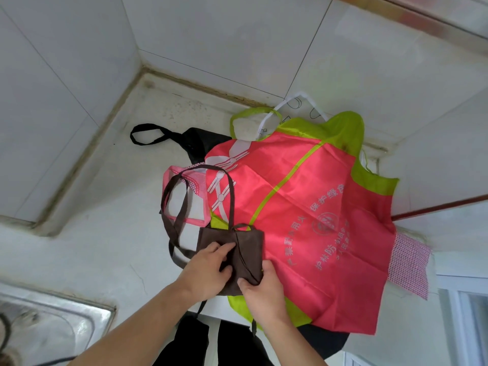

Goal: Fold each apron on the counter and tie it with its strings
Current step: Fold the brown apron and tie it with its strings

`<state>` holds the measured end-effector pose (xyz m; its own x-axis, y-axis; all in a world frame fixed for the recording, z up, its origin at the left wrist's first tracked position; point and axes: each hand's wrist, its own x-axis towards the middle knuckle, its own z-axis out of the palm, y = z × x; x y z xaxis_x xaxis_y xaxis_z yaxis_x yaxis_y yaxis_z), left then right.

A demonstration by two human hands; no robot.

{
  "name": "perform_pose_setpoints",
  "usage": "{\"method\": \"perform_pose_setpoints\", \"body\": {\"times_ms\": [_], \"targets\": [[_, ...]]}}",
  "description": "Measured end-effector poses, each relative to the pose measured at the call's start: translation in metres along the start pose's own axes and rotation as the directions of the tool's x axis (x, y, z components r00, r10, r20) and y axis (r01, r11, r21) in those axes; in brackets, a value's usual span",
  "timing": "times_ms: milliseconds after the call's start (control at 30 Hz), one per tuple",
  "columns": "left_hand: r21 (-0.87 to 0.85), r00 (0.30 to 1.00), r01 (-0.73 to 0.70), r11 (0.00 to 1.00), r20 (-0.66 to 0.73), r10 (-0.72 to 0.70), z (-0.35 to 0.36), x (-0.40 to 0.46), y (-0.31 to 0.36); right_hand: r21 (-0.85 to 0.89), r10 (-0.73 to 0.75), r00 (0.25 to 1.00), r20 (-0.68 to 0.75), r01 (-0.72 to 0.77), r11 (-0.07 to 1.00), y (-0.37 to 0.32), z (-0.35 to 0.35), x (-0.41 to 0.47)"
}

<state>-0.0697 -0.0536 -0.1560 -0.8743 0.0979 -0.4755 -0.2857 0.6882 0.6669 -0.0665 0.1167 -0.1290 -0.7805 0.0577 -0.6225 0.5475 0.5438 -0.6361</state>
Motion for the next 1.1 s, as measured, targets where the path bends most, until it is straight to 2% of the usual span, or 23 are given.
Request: {"method": "perform_pose_setpoints", "body": {"times_ms": [133, 267, 333, 433, 600, 800, 933, 967, 1033, 1100], "targets": [[-0.236, 0.977, 0.214, 0.948, 0.079, -0.2, -0.009, 0.012, 0.016, -0.073, -0.137, 0.989, -0.05, 0.133, 0.988, -0.013, 0.009, -0.013], [-0.33, 0.96, 0.278, 0.902, 0.067, -0.271, -0.014, 0.019, 0.02, -0.418, -0.281, 0.96, 0.021, 0.263, 0.87, -0.025, 0.025, -0.023], [-0.383, 0.945, 0.319, 0.867, 0.062, -0.321, -0.019, 0.022, 0.019, -0.512, -0.31, 0.948, 0.069, 0.3, 0.805, -0.027, 0.031, -0.024], [-0.446, 0.946, 0.308, 0.841, 0.049, -0.32, -0.024, 0.023, 0.015, -0.597, -0.376, 0.914, 0.15, 0.387, 0.703, -0.025, 0.038, -0.029], [-0.317, 0.942, 0.272, 0.909, -0.107, -0.319, -0.021, 0.022, 0.0, -0.654, -0.477, 0.855, 0.202, 0.481, 0.584, -0.011, 0.051, -0.031], [-0.294, 0.945, 0.236, 0.926, -0.153, -0.289, -0.027, 0.026, -0.019, -0.645, -0.576, 0.766, 0.285, 0.598, 0.476, -0.006, 0.065, -0.034], [-0.308, 0.891, 0.196, 0.931, -0.341, -0.301, -0.024, 0.021, -0.014, -0.667, -0.531, 0.787, 0.315, 0.582, 0.466, -0.008, 0.07, -0.03], [-0.312, 0.863, 0.159, 0.937, -0.416, -0.285, -0.024, 0.017, -0.01, -0.678, -0.497, 0.806, 0.322, 0.562, 0.473, -0.011, 0.069, -0.029], [-0.206, 0.801, 0.068, 0.976, -0.572, -0.176, -0.025, 0.008, -0.008, -0.678, -0.459, 0.827, 0.326, 0.543, 0.496, -0.012, 0.069, -0.027], [-0.047, 0.794, -0.001, 0.999, -0.608, -0.027, -0.026, 0.0, -0.011, -0.651, -0.451, 0.821, 0.349, 0.559, 0.513, -0.012, 0.068, -0.028]]}}
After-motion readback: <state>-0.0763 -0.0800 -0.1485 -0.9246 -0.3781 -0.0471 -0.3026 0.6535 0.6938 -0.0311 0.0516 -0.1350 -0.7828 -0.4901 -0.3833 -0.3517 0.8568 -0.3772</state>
